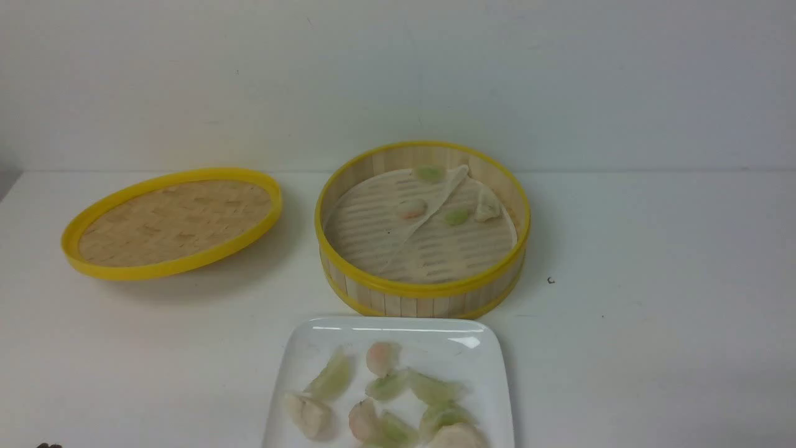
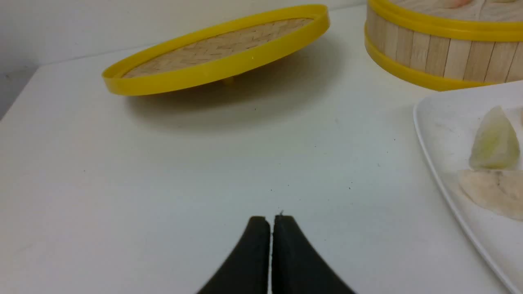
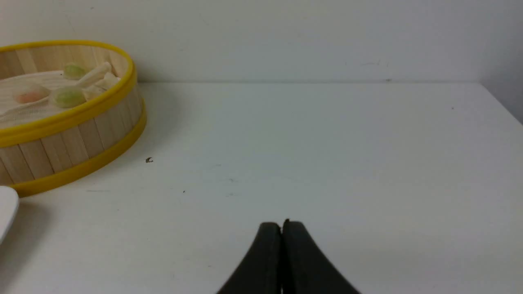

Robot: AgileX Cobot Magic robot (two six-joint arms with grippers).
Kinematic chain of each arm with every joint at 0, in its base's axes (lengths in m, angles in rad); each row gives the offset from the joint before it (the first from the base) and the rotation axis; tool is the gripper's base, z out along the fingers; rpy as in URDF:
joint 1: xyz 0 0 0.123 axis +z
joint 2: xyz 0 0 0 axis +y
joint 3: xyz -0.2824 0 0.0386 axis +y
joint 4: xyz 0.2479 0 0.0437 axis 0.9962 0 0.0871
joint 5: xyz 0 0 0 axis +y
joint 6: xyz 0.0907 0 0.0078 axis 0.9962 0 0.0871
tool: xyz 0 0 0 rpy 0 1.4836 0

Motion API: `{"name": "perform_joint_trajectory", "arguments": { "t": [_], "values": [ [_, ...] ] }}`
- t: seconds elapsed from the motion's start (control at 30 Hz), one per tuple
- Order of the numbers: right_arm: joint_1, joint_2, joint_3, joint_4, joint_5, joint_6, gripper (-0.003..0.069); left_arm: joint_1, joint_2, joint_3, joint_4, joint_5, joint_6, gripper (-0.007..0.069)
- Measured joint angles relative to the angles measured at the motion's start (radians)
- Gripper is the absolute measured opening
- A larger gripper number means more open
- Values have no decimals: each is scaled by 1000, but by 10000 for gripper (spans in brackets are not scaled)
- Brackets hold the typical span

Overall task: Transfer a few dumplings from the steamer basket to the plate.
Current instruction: Use the right arm to grab a dumpling from inside the steamer

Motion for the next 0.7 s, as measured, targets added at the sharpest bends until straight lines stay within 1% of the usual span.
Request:
{"name": "perform_joint_trajectory", "arguments": {
  "t": [0.4, 0.5, 0.7],
  "values": [
    [0, 0, 0, 0, 0, 0, -15, 0, 0, 0, 0, 0, 0, -6],
    [0, 0, 0, 0, 0, 25, -15, 0, 0, 0, 0, 0, 0, -6],
    [0, 0, 0, 0, 0, 34, -15, 0, 0, 0, 2, 0, 0, -6]
  ]
}}
